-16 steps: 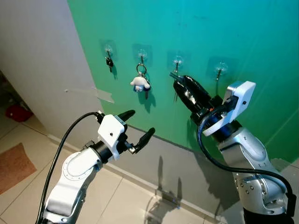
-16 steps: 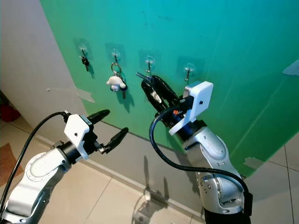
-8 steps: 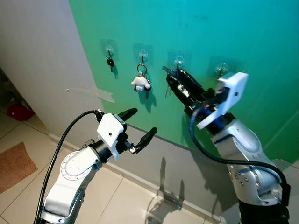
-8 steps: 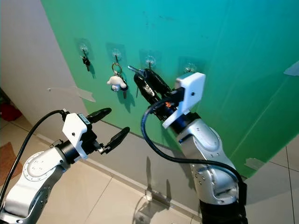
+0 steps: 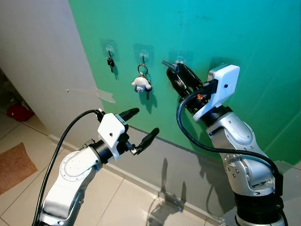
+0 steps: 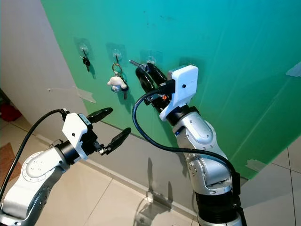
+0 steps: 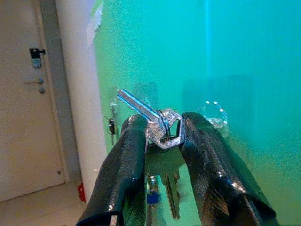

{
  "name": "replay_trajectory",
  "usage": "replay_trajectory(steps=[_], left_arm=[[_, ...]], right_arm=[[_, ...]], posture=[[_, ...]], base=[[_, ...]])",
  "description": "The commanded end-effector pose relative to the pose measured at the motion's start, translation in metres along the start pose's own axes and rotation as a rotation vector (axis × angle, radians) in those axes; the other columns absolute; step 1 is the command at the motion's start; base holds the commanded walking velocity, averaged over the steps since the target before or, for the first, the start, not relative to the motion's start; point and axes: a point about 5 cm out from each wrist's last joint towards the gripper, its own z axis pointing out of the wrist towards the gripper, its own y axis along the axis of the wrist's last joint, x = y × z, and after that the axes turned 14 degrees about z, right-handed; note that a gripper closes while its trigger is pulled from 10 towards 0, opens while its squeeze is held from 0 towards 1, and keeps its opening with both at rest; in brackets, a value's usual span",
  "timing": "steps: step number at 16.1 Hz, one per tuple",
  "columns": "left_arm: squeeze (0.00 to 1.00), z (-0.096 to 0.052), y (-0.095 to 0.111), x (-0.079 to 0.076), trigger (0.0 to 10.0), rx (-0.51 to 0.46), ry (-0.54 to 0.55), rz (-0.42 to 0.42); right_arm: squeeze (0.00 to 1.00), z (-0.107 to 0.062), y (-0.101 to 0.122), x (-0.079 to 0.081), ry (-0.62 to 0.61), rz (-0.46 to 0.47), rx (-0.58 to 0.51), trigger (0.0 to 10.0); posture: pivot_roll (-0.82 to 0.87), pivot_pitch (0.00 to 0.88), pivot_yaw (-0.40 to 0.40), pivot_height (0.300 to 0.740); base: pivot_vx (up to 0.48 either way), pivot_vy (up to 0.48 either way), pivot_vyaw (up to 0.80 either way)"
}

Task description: Hang keys on a hook

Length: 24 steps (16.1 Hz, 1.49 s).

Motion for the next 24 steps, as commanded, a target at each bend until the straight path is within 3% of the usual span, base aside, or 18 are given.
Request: replay_trajectory(steps=[1,6,12,17,24], left_arm=[[0.0,-0.002,0.002,0.0,10.0,0.006,0.0,0.01],[0.0,-0.005,0.003,0.0,10.0,0.019,-0.007,0.013],[0.0,-0.003,0.004,0.003,10.0,0.021,-0.006,0.022],[0.0,-0.001,0.003,0.002,10.0,0.025,-0.01,0.019],[0.0,-0.002,0.004,0.002,10.0,0.027,-0.01,0.032]], right_arm=[[0.0,0.004,0.004,-0.003,-0.025,-0.021,-0.01,10.0],[0.0,0.002,-0.011,-0.01,-0.093,-0.083,0.09,10.0],[0.0,-0.004,-0.009,-0.014,-0.104,-0.094,0.079,10.0],[0.0,-0.022,-0.021,-0.033,-0.238,-0.116,0.162,10.0],[0.0,-0.025,-0.032,-0.031,-0.227,-0.134,0.208,10.0]], posture=[[-0.02,0.0,0.03,0.74],[-0.01,0.0,0.032,0.74],[-0.01,0.0,0.039,0.74],[-0.02,0.002,0.04,0.74],[-0.01,0.005,0.047,0.74]], base=[[0.0,0.0,0.0],[0.0,0.0,0.0],[0.0,0.0,0.0],[0.0,0.0,0.0],[0.0,0.0,0.0]])
